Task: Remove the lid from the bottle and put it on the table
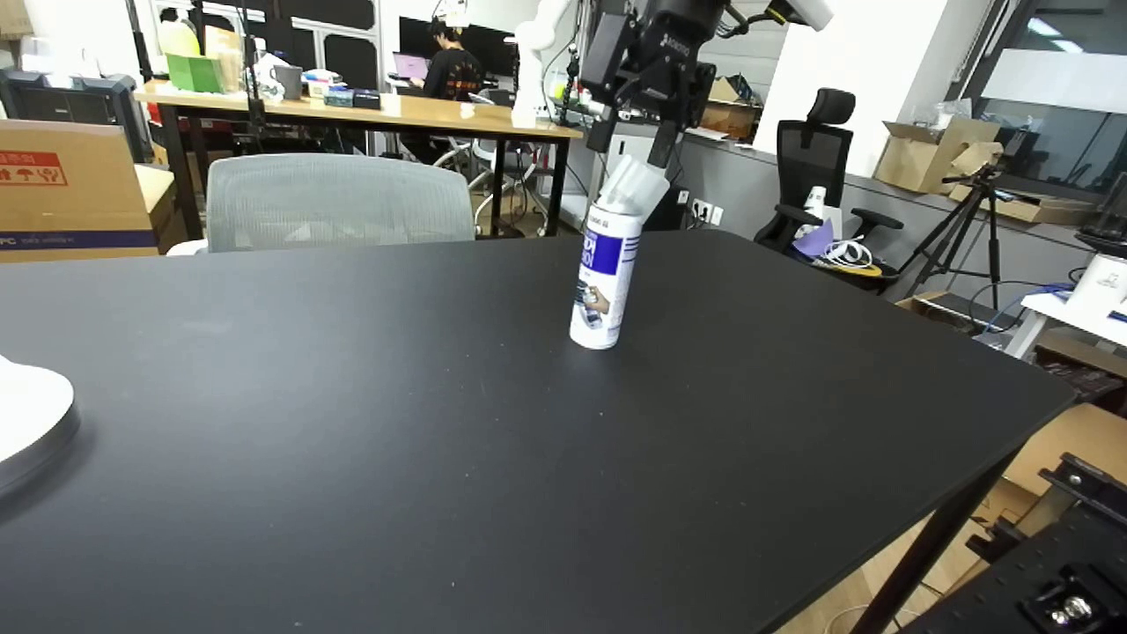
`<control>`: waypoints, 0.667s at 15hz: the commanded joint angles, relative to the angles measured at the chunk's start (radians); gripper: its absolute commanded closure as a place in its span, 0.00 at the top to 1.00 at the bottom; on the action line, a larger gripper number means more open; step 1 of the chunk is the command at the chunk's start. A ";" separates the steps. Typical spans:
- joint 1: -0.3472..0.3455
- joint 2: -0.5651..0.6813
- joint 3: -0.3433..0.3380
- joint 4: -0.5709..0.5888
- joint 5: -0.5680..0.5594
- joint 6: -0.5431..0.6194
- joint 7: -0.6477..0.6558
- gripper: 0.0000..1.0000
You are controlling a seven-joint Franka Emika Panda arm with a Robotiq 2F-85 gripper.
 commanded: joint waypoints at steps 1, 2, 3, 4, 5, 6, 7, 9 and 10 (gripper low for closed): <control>-0.028 -0.004 -0.020 0.039 -0.005 -0.101 -0.169 1.00; -0.034 -0.009 -0.025 0.042 -0.028 -0.117 -0.193 1.00; -0.039 -0.011 -0.030 0.047 -0.046 -0.129 -0.213 1.00; -0.044 -0.013 -0.035 0.050 -0.073 -0.134 -0.224 1.00; -0.049 -0.010 -0.039 0.056 -0.102 -0.134 -0.225 1.00; -0.053 -0.008 -0.043 0.060 -0.130 -0.128 -0.226 1.00; -0.055 -0.001 -0.046 0.066 -0.165 -0.115 -0.218 1.00; -0.057 0.021 -0.048 0.090 -0.218 -0.108 -0.211 1.00; -0.057 0.037 -0.048 0.106 -0.239 -0.108 -0.192 1.00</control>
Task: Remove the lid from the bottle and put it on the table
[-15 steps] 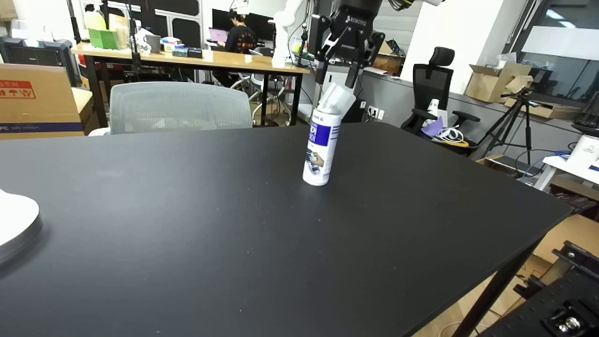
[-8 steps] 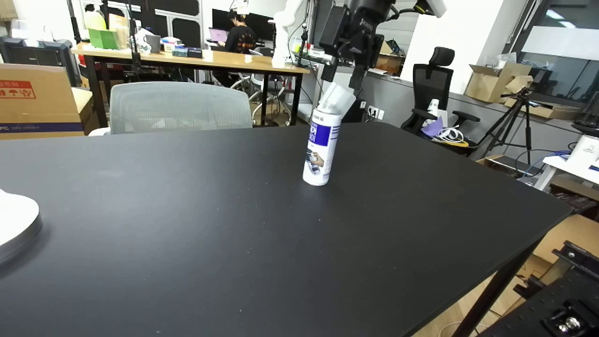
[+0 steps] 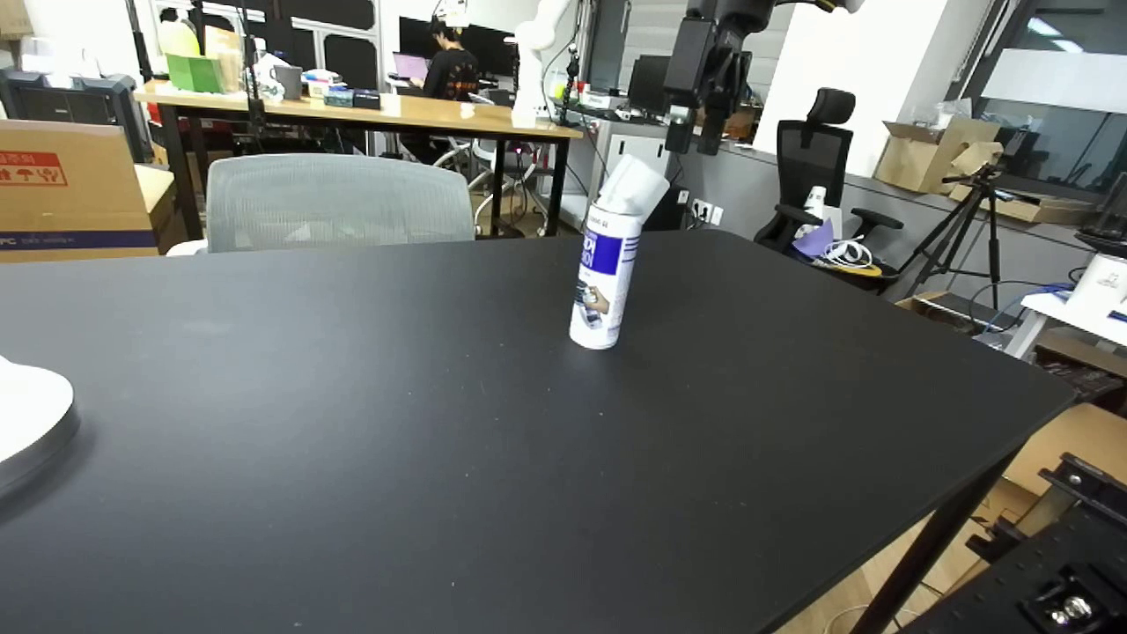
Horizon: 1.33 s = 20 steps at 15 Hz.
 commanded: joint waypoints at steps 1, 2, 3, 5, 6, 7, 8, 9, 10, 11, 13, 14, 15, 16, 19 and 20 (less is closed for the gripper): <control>0.000 0.004 -0.002 0.009 -0.021 -0.002 0.002 1.00; -0.001 0.011 -0.002 0.017 -0.034 -0.002 0.003 1.00; -0.002 0.018 -0.002 0.024 -0.039 -0.002 0.003 1.00; -0.003 0.028 -0.001 0.032 -0.040 -0.002 0.003 1.00; -0.003 0.029 -0.001 0.032 -0.040 -0.002 0.003 1.00; -0.003 0.029 -0.001 0.032 -0.040 -0.002 0.003 1.00; -0.003 0.029 -0.001 0.032 -0.040 -0.002 0.003 1.00; -0.003 0.029 -0.001 0.032 -0.040 -0.002 0.003 1.00; -0.003 0.029 -0.001 0.032 -0.040 -0.002 0.003 1.00; -0.003 0.029 -0.001 0.032 -0.040 -0.002 0.003 1.00; -0.003 0.029 -0.001 0.032 -0.040 -0.002 0.003 1.00; 0.000 0.033 0.003 0.032 -0.029 0.011 0.002 1.00; 0.003 0.036 0.006 0.032 -0.024 0.022 0.009 1.00; 0.006 0.040 0.011 0.035 -0.013 0.032 0.013 1.00; 0.012 0.052 0.024 0.037 0.012 0.066 0.016 1.00; 0.014 0.057 0.028 0.035 0.020 0.088 0.018 1.00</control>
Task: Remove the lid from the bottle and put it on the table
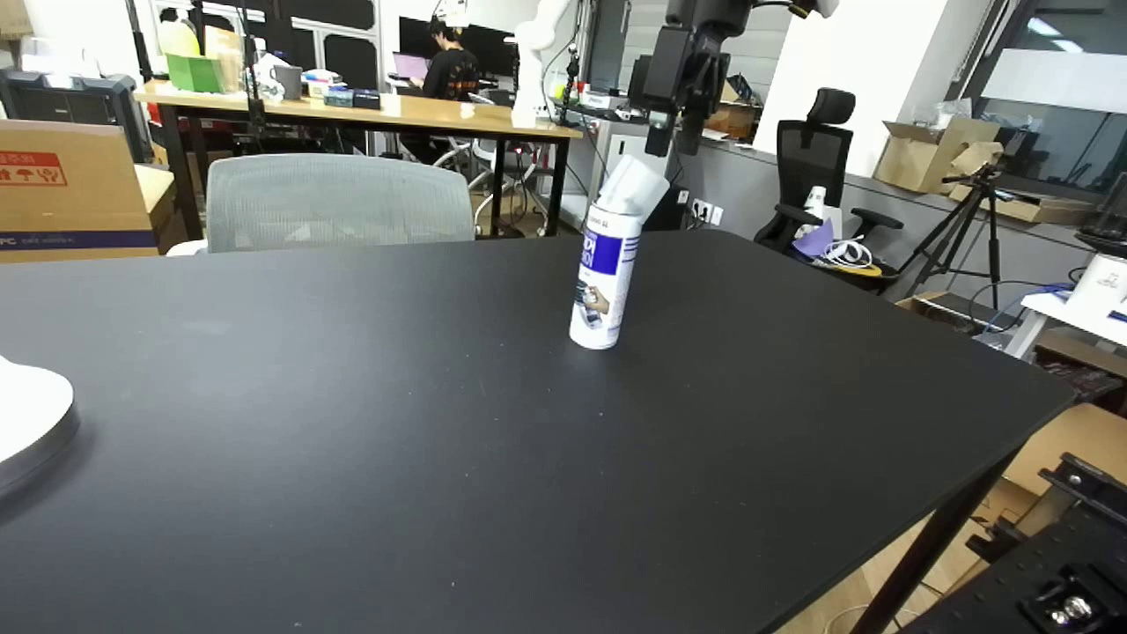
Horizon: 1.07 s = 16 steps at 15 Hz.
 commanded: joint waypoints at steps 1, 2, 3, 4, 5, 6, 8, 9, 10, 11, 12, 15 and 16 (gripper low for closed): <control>0.006 0.021 0.014 0.008 0.034 0.055 0.012 1.00; 0.006 0.029 0.018 0.009 0.044 0.072 0.008 1.00; 0.005 0.038 0.022 0.012 0.059 0.084 0.006 1.00; 0.004 0.045 0.026 0.014 0.070 0.095 0.002 1.00; 0.003 0.051 0.030 0.016 0.079 0.103 0.001 1.00; 0.003 0.057 0.033 0.017 0.085 0.111 0.001 1.00; 0.001 0.063 0.039 0.017 0.092 0.122 -0.003 1.00; 0.000 0.064 0.043 0.018 0.103 0.118 -0.009 0.75; -0.001 0.064 0.045 0.017 0.107 0.119 -0.012 0.74; -0.001 0.062 0.047 0.015 0.109 0.121 -0.014 0.67; -0.001 0.057 0.050 0.011 0.113 0.120 -0.017 0.60; -0.001 0.043 0.052 0.000 0.120 0.119 -0.019 0.38; -0.001 0.035 0.050 -0.004 0.116 0.116 -0.016 0.31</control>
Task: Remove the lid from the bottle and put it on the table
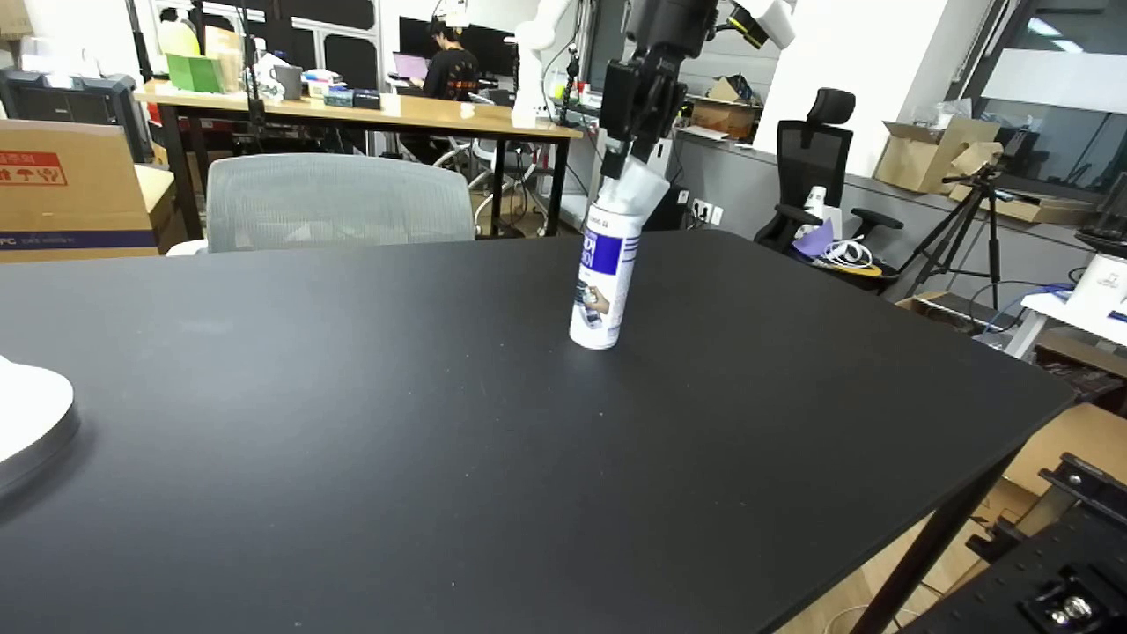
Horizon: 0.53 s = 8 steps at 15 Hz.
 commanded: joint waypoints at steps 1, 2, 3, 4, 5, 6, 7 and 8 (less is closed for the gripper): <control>-0.005 -0.032 0.003 -0.008 0.005 -0.013 -0.001 0.28; -0.004 -0.040 0.002 -0.009 0.001 -0.024 0.004 0.28; -0.002 -0.045 0.000 -0.008 -0.011 -0.036 0.016 0.27; 0.000 -0.051 -0.001 -0.006 -0.019 -0.053 0.025 0.27; 0.003 -0.057 -0.002 -0.002 -0.030 -0.073 0.037 0.27; 0.007 -0.064 -0.003 0.003 -0.049 -0.097 0.055 0.27; 0.010 -0.070 -0.004 0.006 -0.067 -0.121 0.068 0.27; 0.015 -0.080 -0.004 0.006 -0.096 -0.140 0.094 0.27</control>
